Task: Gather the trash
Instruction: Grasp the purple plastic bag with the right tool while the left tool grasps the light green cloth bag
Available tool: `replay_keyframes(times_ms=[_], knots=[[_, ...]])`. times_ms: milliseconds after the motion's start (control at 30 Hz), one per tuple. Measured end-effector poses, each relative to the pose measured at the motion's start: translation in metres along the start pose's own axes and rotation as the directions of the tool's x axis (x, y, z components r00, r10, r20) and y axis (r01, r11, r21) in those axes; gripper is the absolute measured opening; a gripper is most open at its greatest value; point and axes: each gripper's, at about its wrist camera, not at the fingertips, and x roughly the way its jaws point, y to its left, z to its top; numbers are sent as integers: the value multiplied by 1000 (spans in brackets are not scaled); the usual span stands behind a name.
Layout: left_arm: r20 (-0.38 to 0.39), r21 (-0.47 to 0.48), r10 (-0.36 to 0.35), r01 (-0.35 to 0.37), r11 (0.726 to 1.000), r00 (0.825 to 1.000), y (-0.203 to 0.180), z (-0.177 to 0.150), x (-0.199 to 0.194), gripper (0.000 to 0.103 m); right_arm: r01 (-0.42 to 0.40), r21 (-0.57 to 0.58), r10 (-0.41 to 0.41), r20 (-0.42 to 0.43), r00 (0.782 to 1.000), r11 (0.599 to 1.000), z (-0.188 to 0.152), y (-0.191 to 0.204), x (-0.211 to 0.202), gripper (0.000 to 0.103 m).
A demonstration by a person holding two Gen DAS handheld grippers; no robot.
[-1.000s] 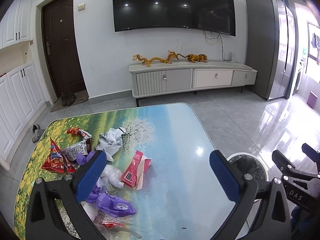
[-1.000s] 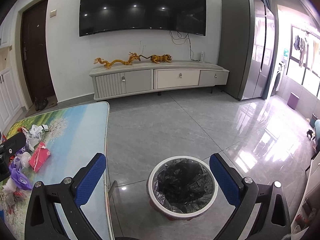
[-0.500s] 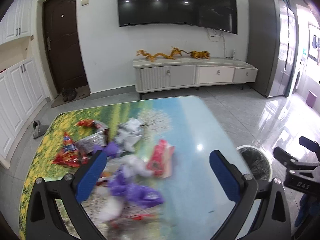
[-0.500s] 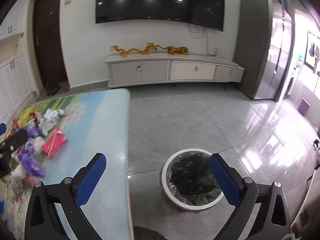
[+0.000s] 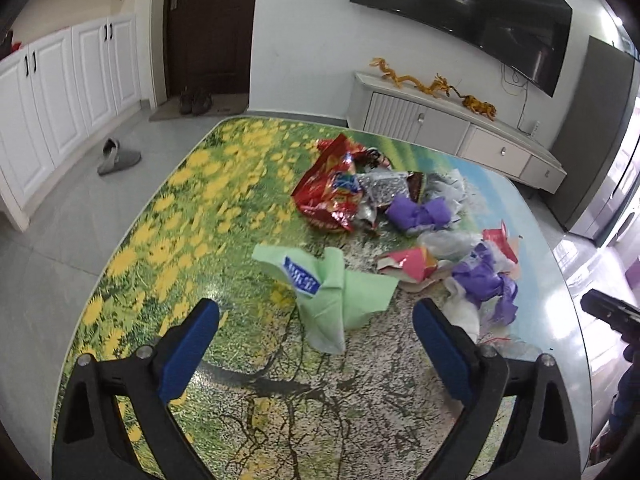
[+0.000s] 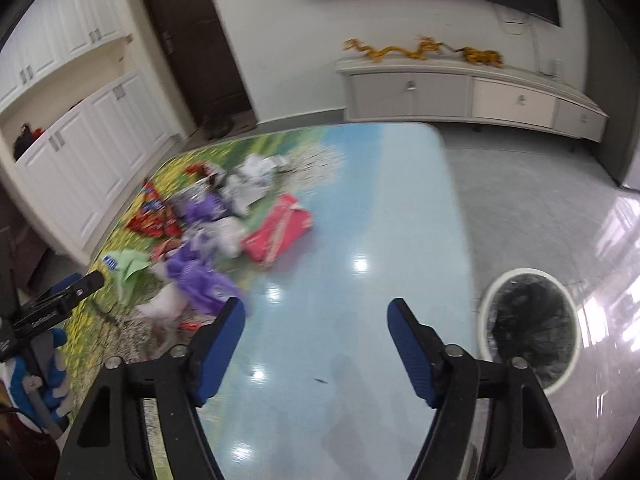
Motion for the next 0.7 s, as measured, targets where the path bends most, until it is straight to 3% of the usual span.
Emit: replay_keyframes(times_ms=[200, 433, 567, 700], knots=[[-12, -66, -59, 58, 996, 998, 12, 6, 7, 96, -125, -127, 119, -53, 991, 984, 11, 52, 31, 59], [-33, -110, -102, 98, 989, 994, 12, 17, 30, 93, -147, -229, 128, -94, 987, 962, 16, 86, 65, 58], [-70, -116, -103, 94, 989, 992, 6, 17, 46, 73, -137, -257, 113, -105, 988, 957, 17, 89, 76, 45], [-97, -122, -119, 107, 987, 988, 4, 11, 52, 40, -139, -253, 117, -100, 988, 958, 15, 84, 75, 31]])
